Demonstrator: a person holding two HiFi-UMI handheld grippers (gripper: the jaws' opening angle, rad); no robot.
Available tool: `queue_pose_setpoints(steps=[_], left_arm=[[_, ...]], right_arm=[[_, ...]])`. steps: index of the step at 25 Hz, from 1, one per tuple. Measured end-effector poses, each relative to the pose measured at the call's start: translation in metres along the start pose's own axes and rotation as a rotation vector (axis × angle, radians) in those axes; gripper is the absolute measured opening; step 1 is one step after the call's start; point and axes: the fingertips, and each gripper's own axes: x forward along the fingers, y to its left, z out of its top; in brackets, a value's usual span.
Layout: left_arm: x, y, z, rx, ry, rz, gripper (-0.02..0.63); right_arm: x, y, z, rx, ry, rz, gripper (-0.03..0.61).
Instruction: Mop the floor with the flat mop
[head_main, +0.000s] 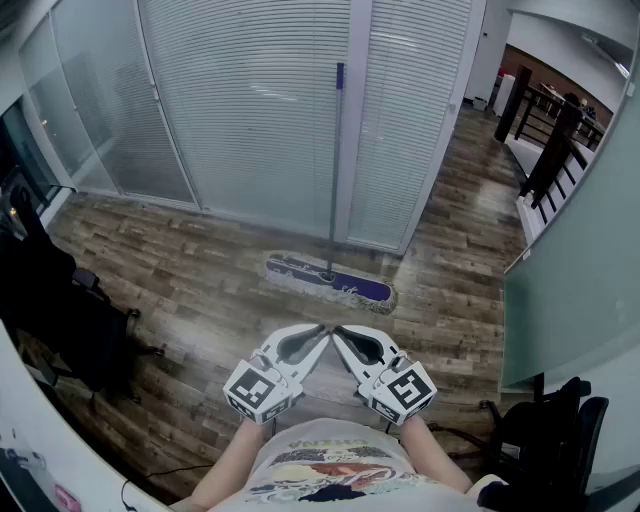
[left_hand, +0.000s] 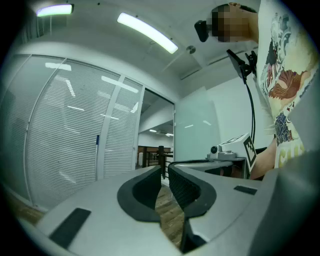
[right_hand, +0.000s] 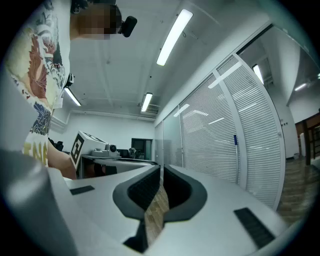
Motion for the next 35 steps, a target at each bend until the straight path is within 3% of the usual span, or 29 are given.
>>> queue_pose_setpoints(steps=[4, 9, 20, 28, 35], left_arm=[[0.0, -0.003, -0.001, -0.007, 0.0, 0.001, 0.051], [-0.006, -0.011, -0.002, -0.025, 0.005, -0.006, 0.051], [-0.032, -0.011, -0.01, -0.044, 0.006, -0.008, 0.043], [-0.036, -0.001, -0.02, -0.061, 0.013, 0.01, 0.043], [-0.019, 0.04, -0.027, -0.06, 0.034, 0.061, 0.044]], right_arm=[[-0.002, 0.0, -0.001, 0.014, -0.001, 0.006, 0.035], [-0.008, 0.007, -0.004, 0.115, -0.012, 0.033, 0.037], [0.0, 0.032, -0.009, 0.018, 0.017, 0.045, 0.037], [0.01, 0.031, -0.02, 0.039, 0.057, 0.042, 0.038], [0.044, 0.003, -0.029, 0.056, 0.044, 0.066, 0.038]])
